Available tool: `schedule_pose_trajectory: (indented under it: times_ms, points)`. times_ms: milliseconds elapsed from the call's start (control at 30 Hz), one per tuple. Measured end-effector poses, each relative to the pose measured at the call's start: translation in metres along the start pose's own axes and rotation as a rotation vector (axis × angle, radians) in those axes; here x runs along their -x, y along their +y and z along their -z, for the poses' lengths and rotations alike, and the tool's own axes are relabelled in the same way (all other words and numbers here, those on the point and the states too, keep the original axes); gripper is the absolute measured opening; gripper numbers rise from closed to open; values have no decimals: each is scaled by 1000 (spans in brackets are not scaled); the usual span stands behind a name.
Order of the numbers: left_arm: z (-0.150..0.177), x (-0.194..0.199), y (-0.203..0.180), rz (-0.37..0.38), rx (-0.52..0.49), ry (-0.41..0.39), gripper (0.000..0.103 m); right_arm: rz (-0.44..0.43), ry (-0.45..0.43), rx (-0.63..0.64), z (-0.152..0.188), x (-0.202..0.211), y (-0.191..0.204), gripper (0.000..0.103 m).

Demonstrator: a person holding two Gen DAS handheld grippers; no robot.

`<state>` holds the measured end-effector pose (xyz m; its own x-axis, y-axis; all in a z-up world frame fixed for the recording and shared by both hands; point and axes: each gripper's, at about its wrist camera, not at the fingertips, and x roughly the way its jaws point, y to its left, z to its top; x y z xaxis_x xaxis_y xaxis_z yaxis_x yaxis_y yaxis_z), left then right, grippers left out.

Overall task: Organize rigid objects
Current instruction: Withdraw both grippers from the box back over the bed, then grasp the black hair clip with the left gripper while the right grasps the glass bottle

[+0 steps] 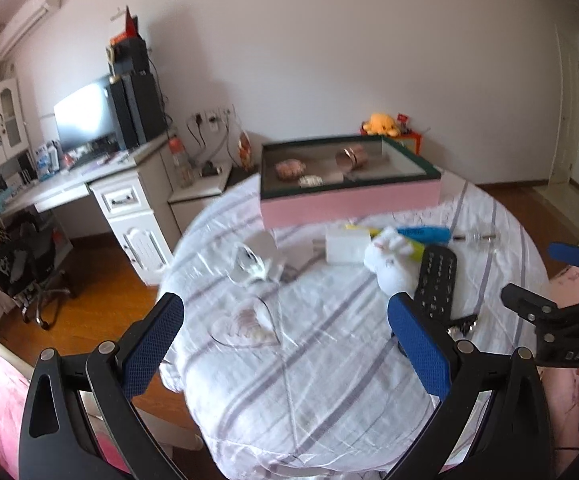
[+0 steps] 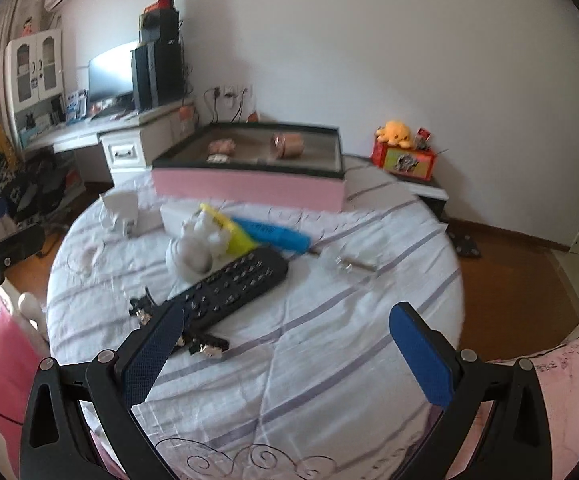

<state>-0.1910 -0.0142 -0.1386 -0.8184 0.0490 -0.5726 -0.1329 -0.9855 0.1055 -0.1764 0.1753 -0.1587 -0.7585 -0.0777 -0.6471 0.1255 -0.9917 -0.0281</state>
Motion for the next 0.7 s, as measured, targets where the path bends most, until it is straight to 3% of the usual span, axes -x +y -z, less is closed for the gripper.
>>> schedule_pose_trajectory:
  times_ms: [333,533,700]
  points:
    - [16,-35,-59,168,-64,110,103,80,71,-51,14,-19,-38,103]
    - [24,-47,-95,218,-151,160,103,89,86,-86,22,-20,-57,103]
    - [27,-60,-110,246,-149,195,103,77,97,-100,27,-24,-66,103]
